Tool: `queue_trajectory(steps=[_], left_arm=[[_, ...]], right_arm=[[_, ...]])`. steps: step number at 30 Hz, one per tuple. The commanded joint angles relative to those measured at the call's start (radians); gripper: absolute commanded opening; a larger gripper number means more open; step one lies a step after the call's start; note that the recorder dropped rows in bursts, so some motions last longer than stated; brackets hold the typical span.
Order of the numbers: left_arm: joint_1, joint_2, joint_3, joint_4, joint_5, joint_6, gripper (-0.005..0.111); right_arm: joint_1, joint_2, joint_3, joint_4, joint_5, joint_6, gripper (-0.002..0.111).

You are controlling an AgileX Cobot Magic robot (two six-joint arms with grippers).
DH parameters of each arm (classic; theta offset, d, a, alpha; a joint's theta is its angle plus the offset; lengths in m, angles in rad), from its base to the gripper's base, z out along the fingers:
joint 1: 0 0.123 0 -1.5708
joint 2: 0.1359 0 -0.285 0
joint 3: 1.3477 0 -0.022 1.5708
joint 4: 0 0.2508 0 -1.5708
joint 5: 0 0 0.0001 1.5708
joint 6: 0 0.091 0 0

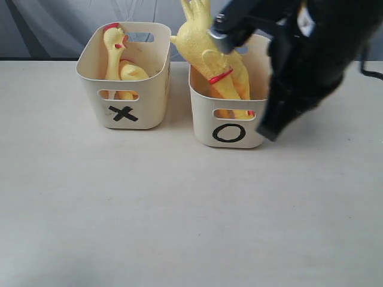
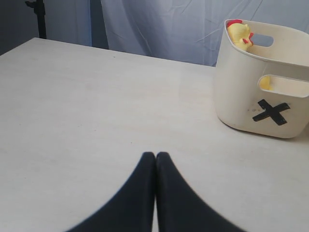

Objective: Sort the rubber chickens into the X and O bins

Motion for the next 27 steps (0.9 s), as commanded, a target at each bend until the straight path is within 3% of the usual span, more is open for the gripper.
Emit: queue_trajectory(steps=[1,5,10,13,16,23,27], left_arm=[[-0.008,-0.003,-0.003,0.007,-0.011,-0.005,0.000],[-0.008,-0.003,-0.003,0.007,-0.011,-0.005,0.000],[-0.008,-0.003,-0.003,0.007,-0.011,-0.005,0.000],[-0.008,-0.003,-0.003,0.007,-0.011,-0.005,0.000],[-0.008,-0.003,-0.003,0.007,-0.011,-0.005,0.000],[-0.008,-0.003,-0.003,0.007,-0.011,-0.005,0.000],[-0.008,-0.003,-0.003,0.007,-0.011,-0.005,0.000]], right_arm=[[-0.043,-0.225,0.173,-0.167,0.000,0.139,0.003],[-0.224,-0.464,0.289,-0.129,0.000,0.221,0.003],[-0.530,-0.758,0.402,-0.099,-0.418,0.204,0.003],[-0.659,-0.921,0.460,-0.069,-0.656,0.203,0.003],[-0.722,-1.057,0.485,-0.053,-0.713,0.240,0.003],[-0.794,-1.255,0.539,0.096,-0.617,0.248,0.003],[-0.798,-1.347,0.701,0.185,-0.556,0.285,0.003]])
